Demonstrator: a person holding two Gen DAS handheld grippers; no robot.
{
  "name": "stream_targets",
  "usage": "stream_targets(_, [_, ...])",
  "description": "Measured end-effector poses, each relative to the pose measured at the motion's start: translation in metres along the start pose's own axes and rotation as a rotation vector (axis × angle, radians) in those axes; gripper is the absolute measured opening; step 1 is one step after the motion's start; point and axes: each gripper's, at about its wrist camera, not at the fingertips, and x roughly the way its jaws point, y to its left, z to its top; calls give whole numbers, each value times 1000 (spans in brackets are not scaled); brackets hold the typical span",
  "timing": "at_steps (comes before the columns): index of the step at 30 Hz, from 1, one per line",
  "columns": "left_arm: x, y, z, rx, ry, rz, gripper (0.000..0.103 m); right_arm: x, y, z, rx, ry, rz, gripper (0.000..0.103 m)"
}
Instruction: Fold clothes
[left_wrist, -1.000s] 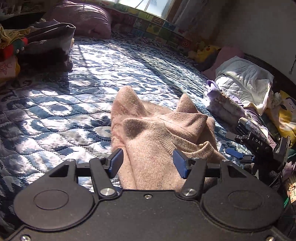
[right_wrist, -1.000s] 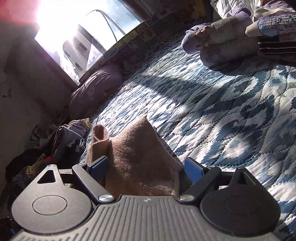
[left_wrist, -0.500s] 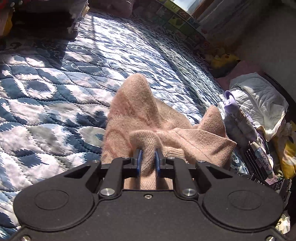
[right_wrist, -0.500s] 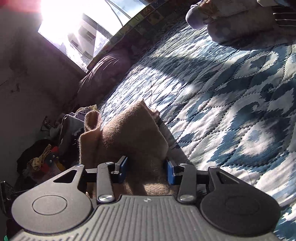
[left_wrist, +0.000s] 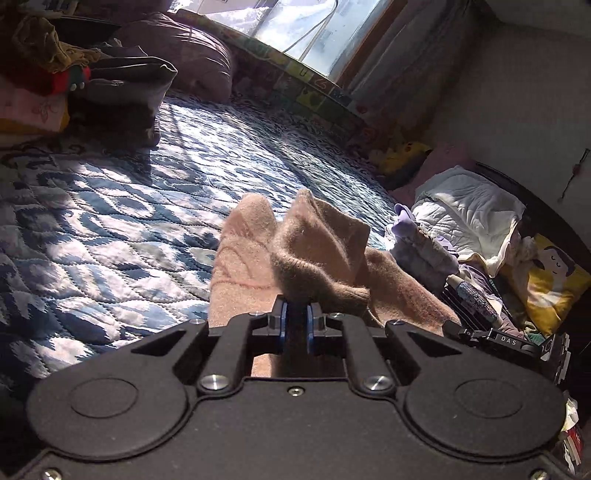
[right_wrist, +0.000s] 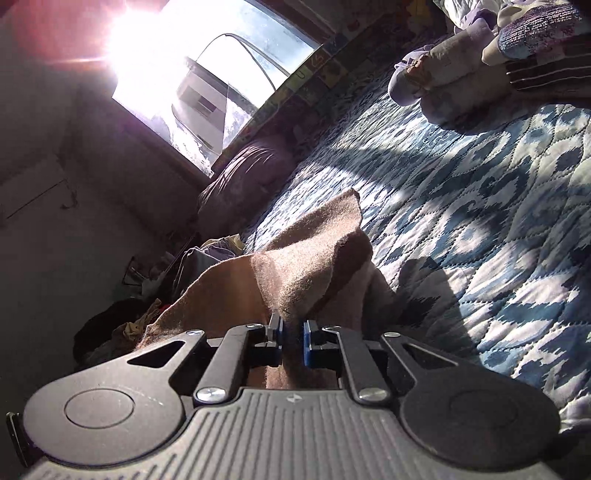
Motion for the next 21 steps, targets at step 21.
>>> stream_targets(21, [-48,29,-27,9,137,104,40,-66,-2,-50,9,-5,-206,25])
